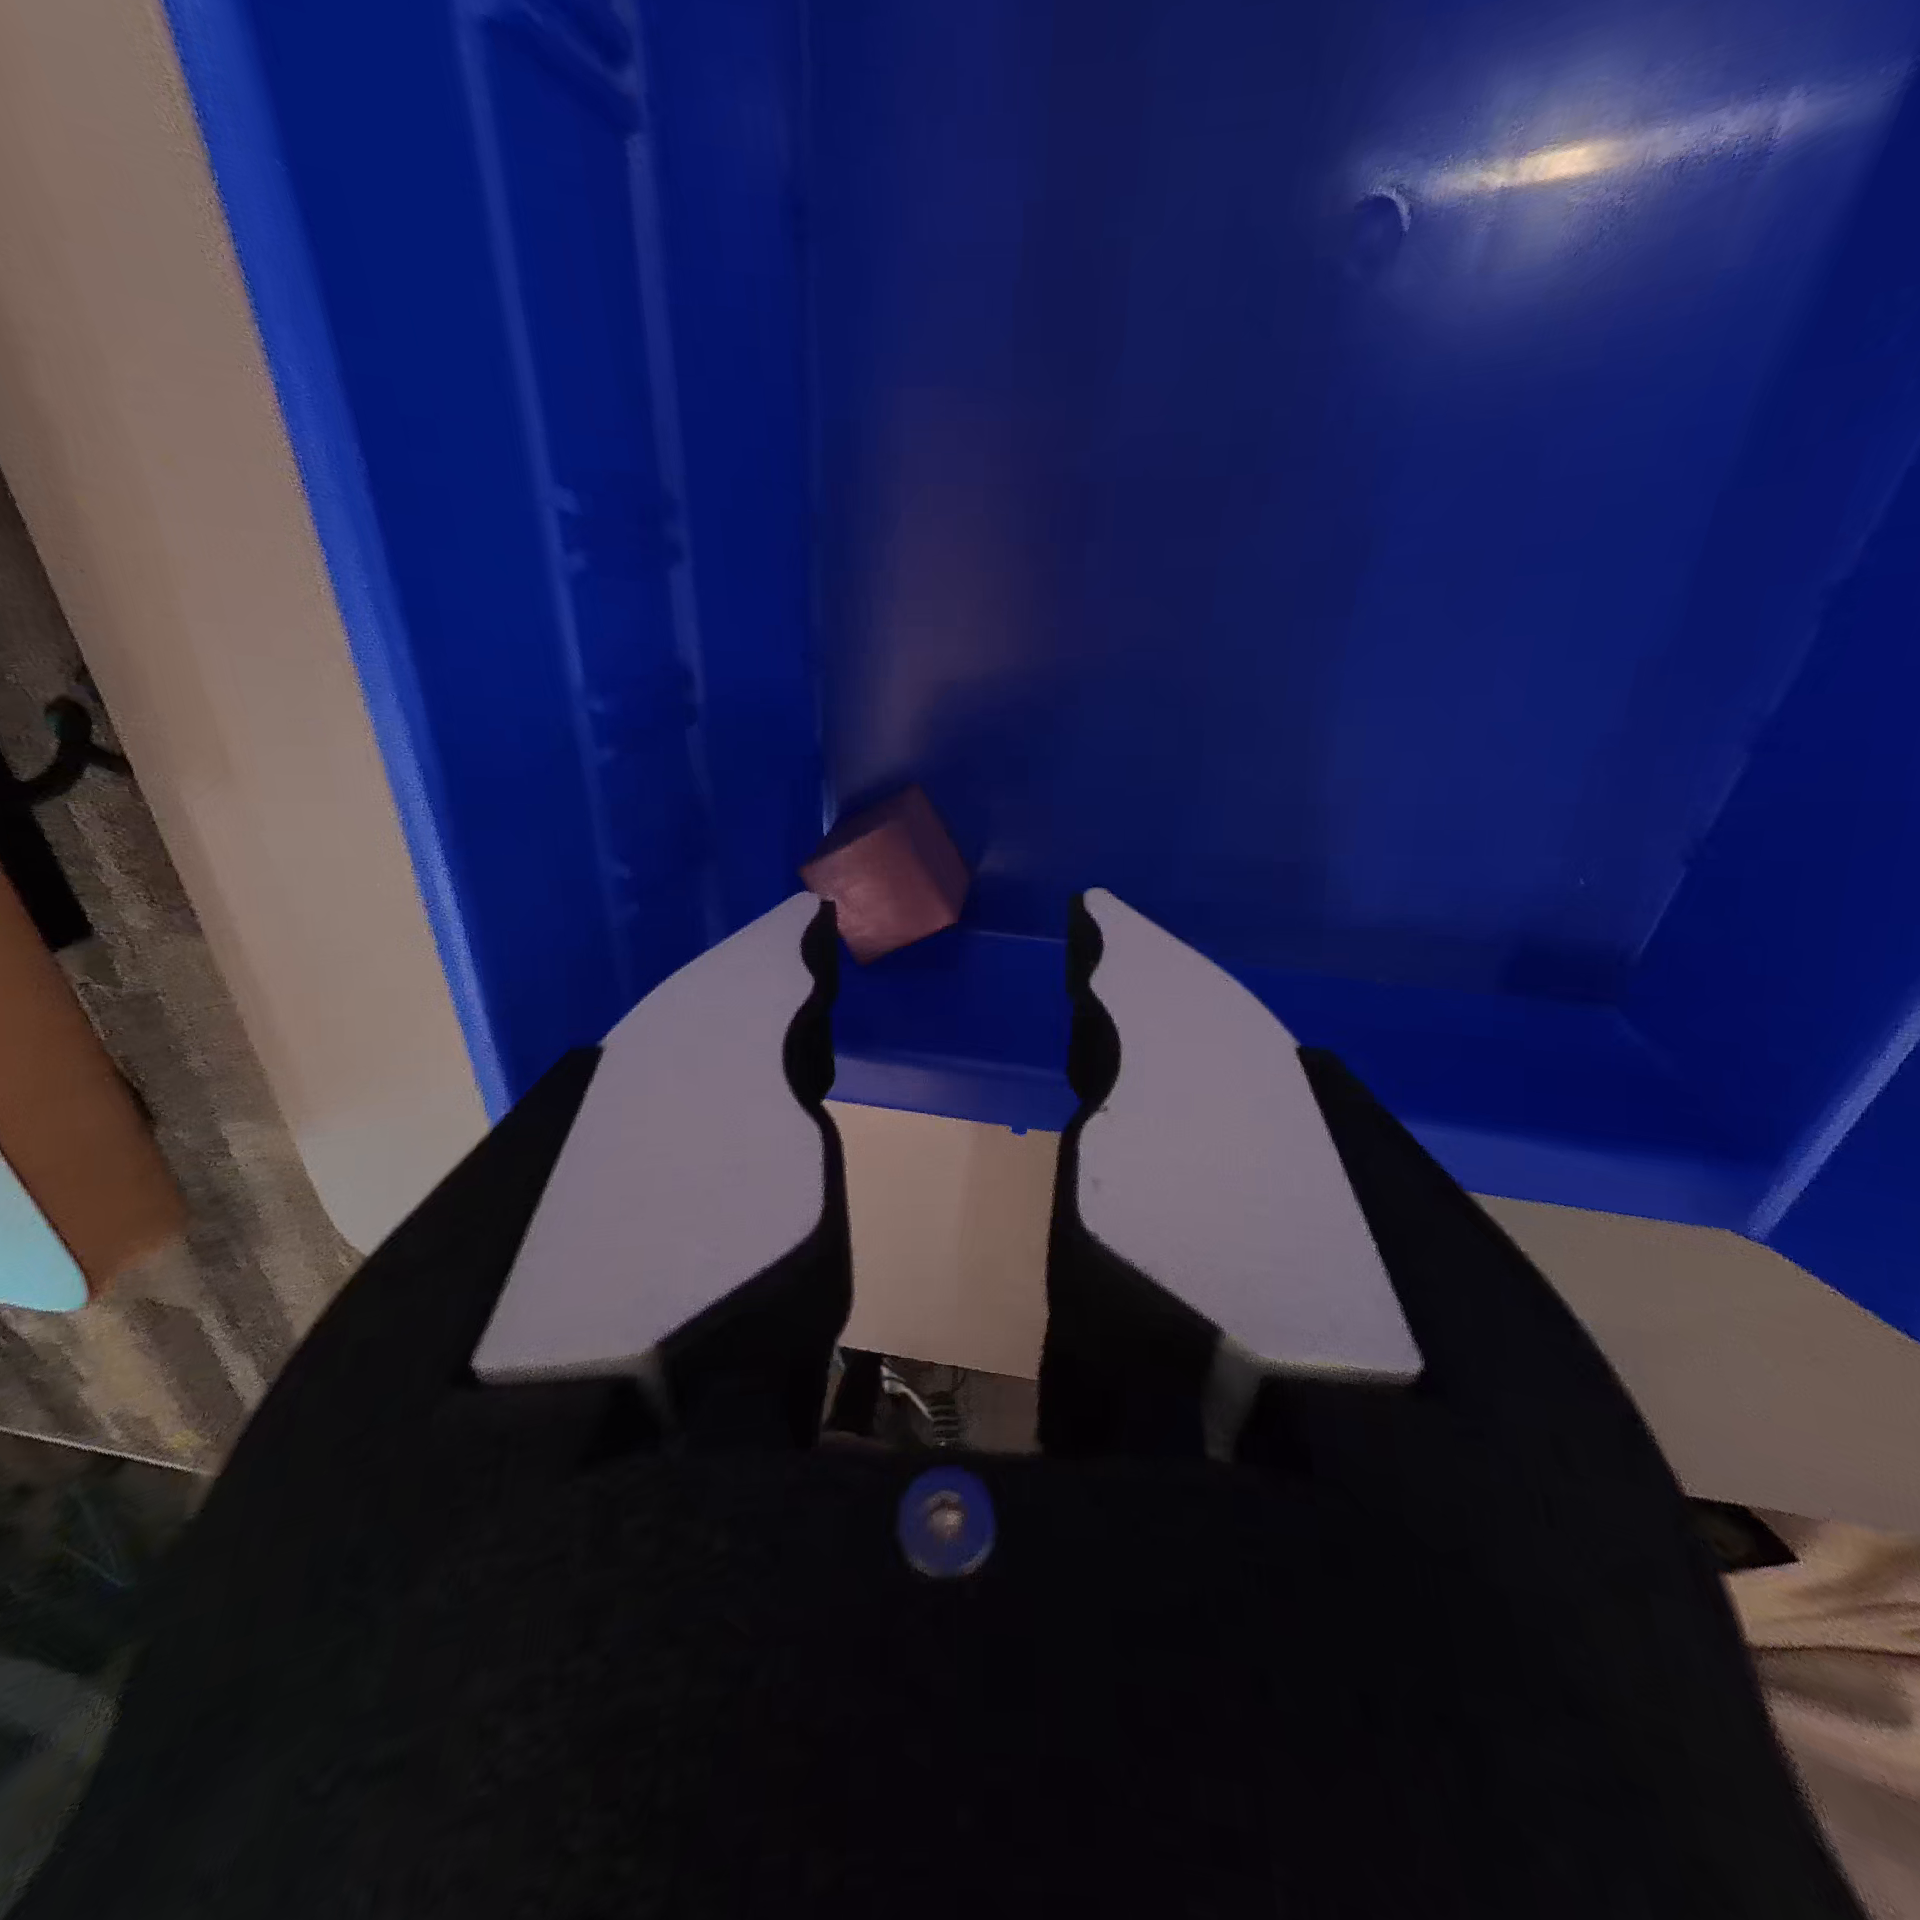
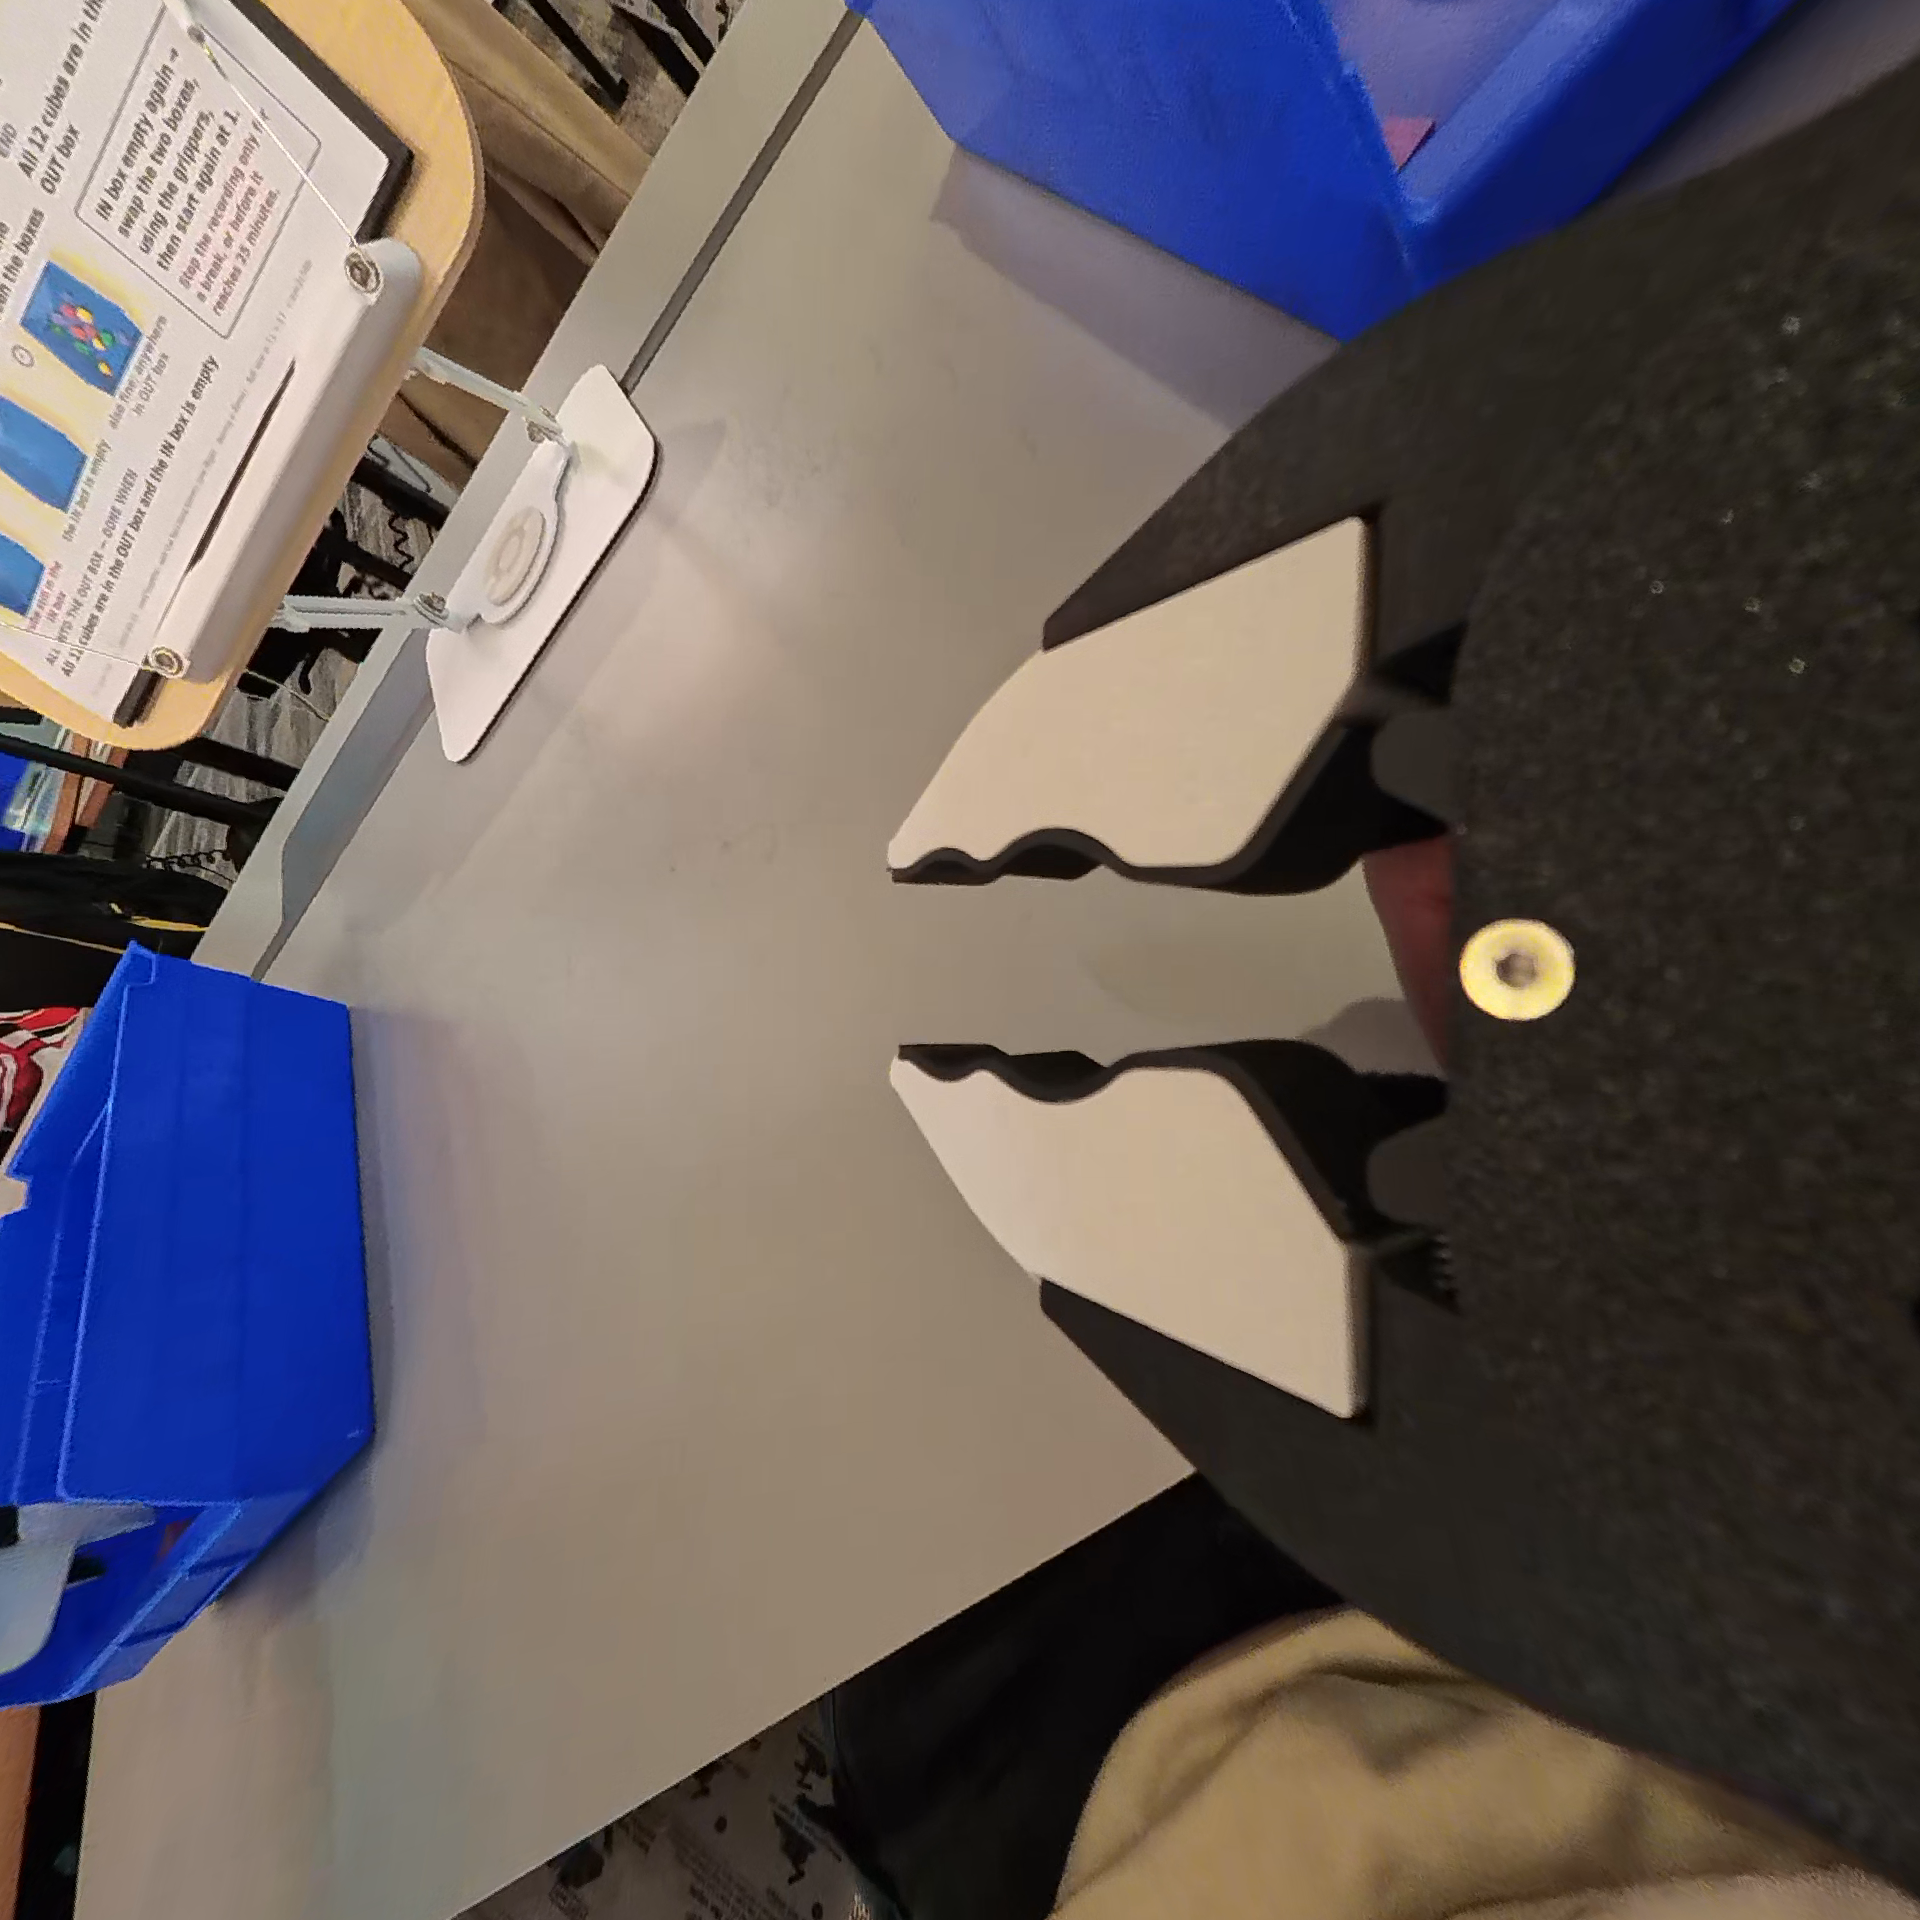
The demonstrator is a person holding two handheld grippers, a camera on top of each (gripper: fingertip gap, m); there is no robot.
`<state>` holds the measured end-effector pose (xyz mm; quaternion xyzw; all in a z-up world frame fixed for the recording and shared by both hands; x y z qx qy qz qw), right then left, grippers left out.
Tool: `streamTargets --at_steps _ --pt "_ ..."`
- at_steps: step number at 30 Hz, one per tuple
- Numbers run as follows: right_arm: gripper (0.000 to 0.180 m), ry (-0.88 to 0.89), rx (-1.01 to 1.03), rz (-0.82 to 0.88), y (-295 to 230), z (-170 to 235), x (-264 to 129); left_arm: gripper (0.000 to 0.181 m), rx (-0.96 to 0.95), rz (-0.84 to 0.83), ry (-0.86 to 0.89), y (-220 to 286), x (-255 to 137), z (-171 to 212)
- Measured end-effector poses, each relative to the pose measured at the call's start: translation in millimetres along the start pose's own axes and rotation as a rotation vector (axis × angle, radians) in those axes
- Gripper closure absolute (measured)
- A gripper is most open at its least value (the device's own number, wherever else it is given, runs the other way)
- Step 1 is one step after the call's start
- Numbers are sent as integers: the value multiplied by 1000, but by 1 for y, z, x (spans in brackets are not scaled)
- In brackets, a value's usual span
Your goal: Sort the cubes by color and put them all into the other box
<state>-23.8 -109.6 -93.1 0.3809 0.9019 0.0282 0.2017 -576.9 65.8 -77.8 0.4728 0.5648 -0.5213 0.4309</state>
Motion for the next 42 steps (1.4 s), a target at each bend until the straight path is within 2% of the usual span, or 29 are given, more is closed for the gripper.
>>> streamTargets --at_steps 7,10,11,19,21,26,30,34,39,42 --pt "151 10 52 -67 2 1 0 141 -195 58 -55 -10 10 5" --pt "151 -4 56 -88 2 4 2 157 -262 51 -40 -15 12 5" --pt "151 -3 62 -96 2 4 2 157 -272 39 -40 -16 13 5" --pt "151 -16 77 -144 -1 6 4 136 -289 27 -137 -8 31 4" --pt "151 -18 77 -147 -1 6 4 152 -274 33 -137 -6 31 1" --pt "151 -32 83 -142 -1 9 4 153 -209 52 -92 1 26 -3" --pt "151 -37 74 -128 -1 10 5 153 -73 124 45 6 7 -6" --pt "153 -26 62 -74 4 10 3 153 85 204 423 15 -35 -5" --pt "154 12 149 -82 10 9 4 153 287 225 963 35 -75 17" --pt "154 37 201 -114 15 6 8 153 338 320 1119 55 -76 35"
Point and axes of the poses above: each gripper's, where its closed fingertips meet, x out along the fingers, z out of its underside, y = z × x across the jaws, the point moved 7 cm from there along -x, back along the fingers, and after that the axes turned 2 degrees about -z, right-handed, at the moved point
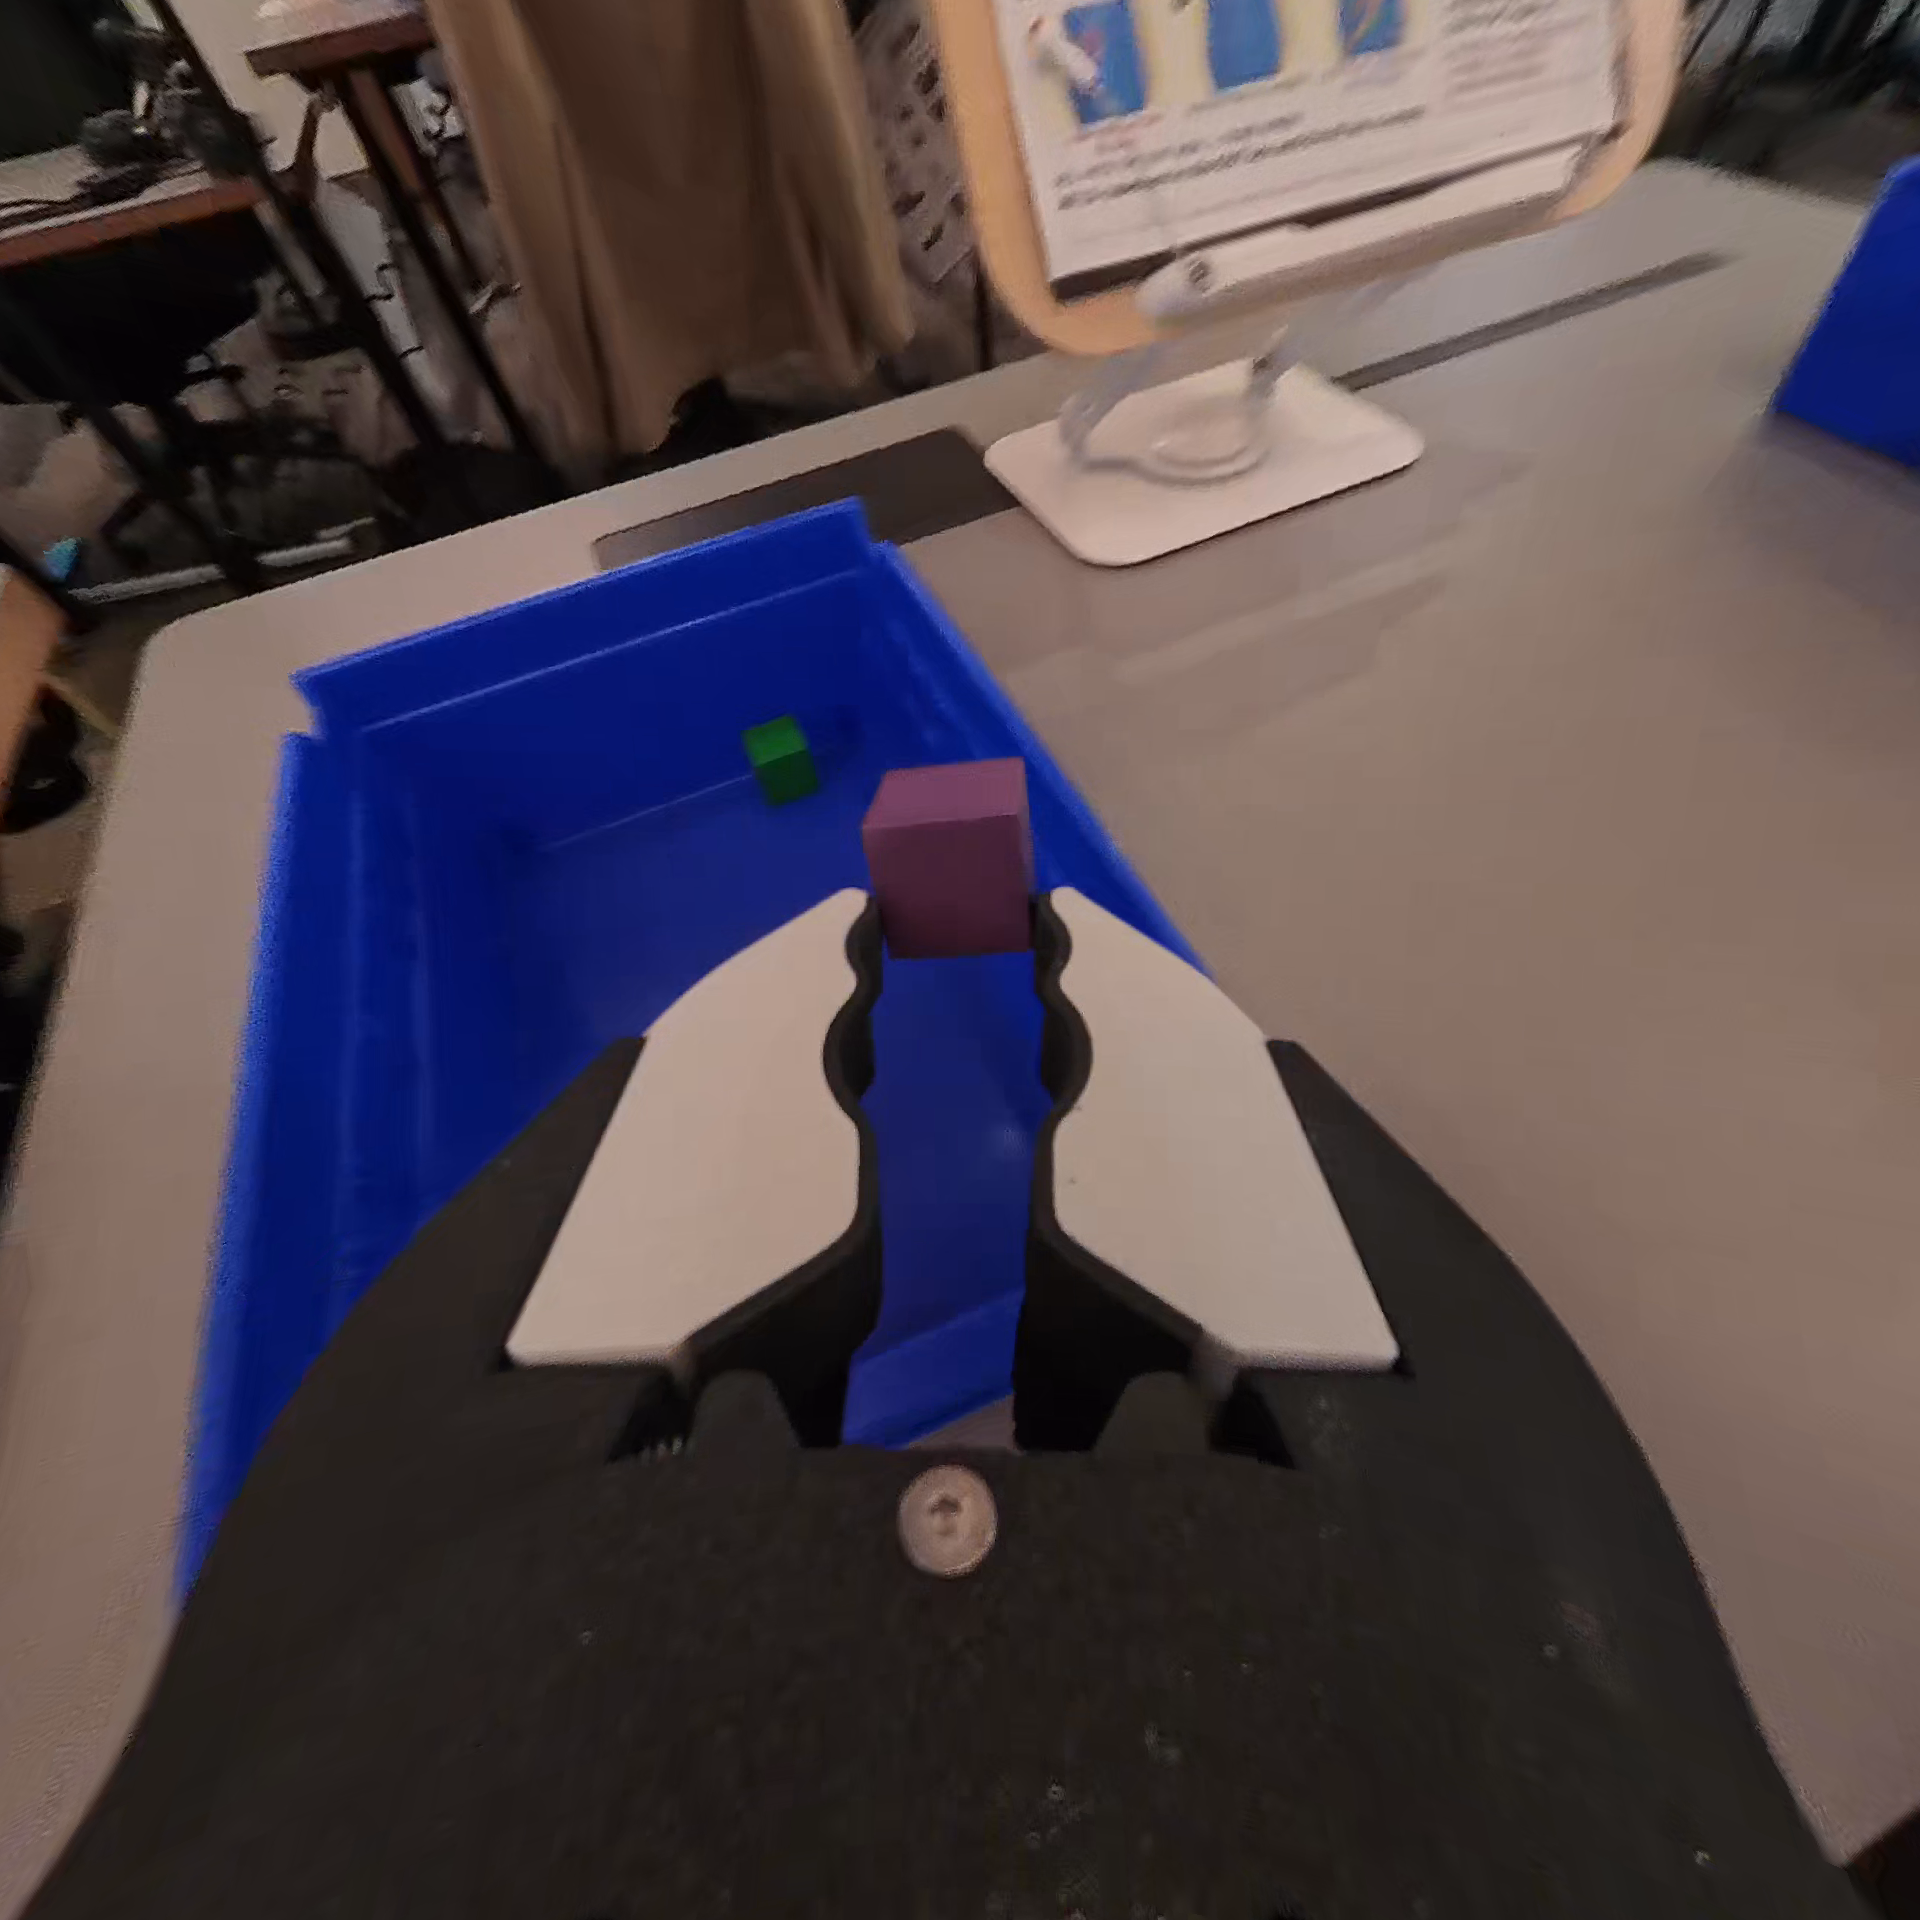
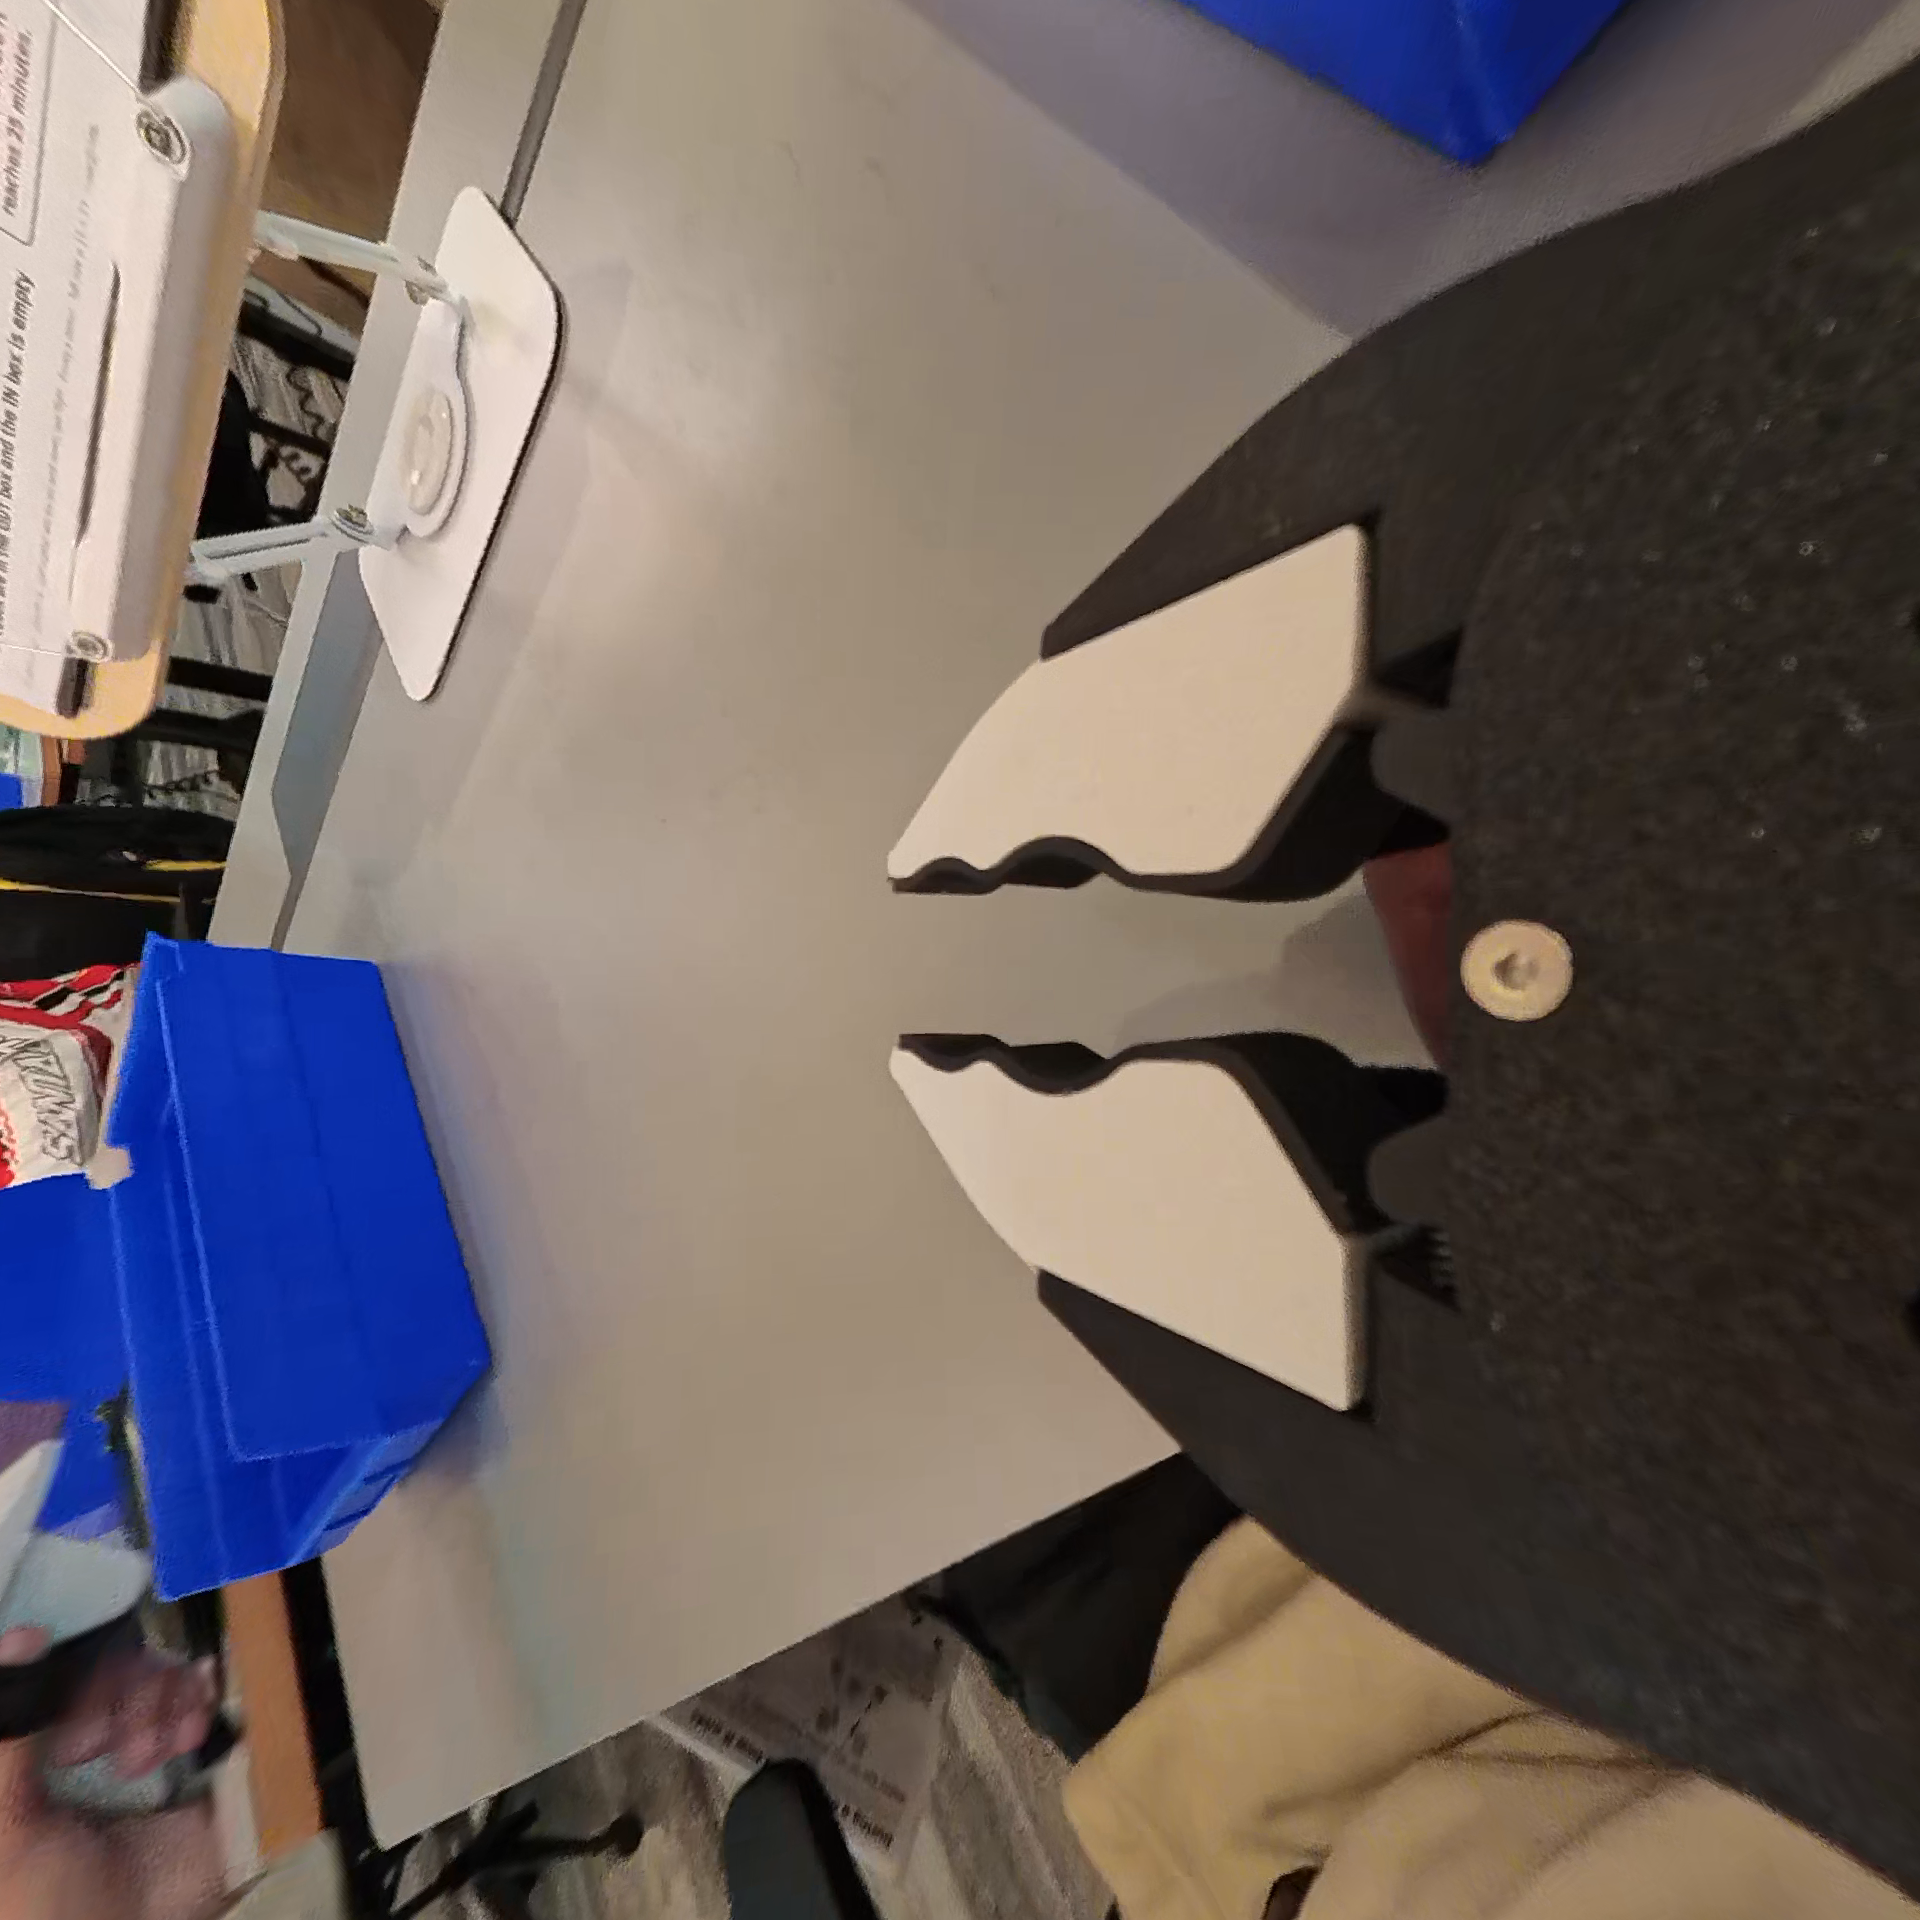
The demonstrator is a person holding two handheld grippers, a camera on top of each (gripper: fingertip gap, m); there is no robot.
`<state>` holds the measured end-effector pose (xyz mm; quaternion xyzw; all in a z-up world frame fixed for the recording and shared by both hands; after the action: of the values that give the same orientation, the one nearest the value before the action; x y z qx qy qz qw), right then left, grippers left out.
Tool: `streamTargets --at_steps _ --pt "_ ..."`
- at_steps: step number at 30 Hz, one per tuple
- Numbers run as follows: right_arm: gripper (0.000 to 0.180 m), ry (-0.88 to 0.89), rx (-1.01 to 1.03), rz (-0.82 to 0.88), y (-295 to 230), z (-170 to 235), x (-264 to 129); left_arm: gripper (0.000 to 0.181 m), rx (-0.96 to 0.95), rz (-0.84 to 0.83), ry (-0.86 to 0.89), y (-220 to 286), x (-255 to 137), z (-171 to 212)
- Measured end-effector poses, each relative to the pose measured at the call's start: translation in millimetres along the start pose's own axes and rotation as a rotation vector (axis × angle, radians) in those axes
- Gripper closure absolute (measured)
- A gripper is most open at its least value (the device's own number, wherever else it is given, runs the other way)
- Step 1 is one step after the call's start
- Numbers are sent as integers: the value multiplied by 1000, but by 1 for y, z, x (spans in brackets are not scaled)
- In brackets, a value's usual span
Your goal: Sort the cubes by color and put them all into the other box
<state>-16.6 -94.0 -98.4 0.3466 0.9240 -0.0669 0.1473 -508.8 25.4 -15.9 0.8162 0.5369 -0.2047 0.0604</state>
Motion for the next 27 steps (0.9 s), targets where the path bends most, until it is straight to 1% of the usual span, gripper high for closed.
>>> streamTargets --at_steps 4,6,8,10,12,16,19,23,24,25,26,27 --pt "154 44 43 -29 6 -7 9 153 -126 188 103 28 0 8" --pt "149 22 119 -98 5 -8 17 153 -145 325 183 45 -1 1" --pt "145 19 280 -247 0 -16 29 153 -64 438 286 67 0 -12" --pt "141 21 455 -417 -4 -29 44 153 38 545 341 96 8 -25" --pt "139 15 602 -562 -6 -45 62 153 150 657 372 132 20 -36" --pt "134 18 952 -804 -5 -76 98 153 366 795 375 198 50 -46" --pt "128 36 1127 -873 2 -86 113 153 481 826 366 229 63 -48" --pt "125 29 1115 -866 3 -88 117 153 560 829 363 247 72 -49" --pt "127 34 1127 -884 2 -88 118 153 579 823 360 251 74 -48" --pt "148 44 1140 -900 2 -88 118 154 588 810 371 253 76 -48" --pt "152 73 1140 -891 4 -86 118 153 587 801 374 255 77 -47" --pt "152 74 1133 -887 5 -84 118 154 572 795 363 256 77 -45"
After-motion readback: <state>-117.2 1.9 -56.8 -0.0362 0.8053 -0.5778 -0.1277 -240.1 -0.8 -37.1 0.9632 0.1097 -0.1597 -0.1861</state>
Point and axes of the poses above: each gripper's, where its closed fingertips meet, x out along the fingers, z out of its underside, y = z × x across the jaws, the point moved 7 cm from there along -x, back along the fingers, and after that the axes turned 2 degrees about -z, right-handed, at the moved point
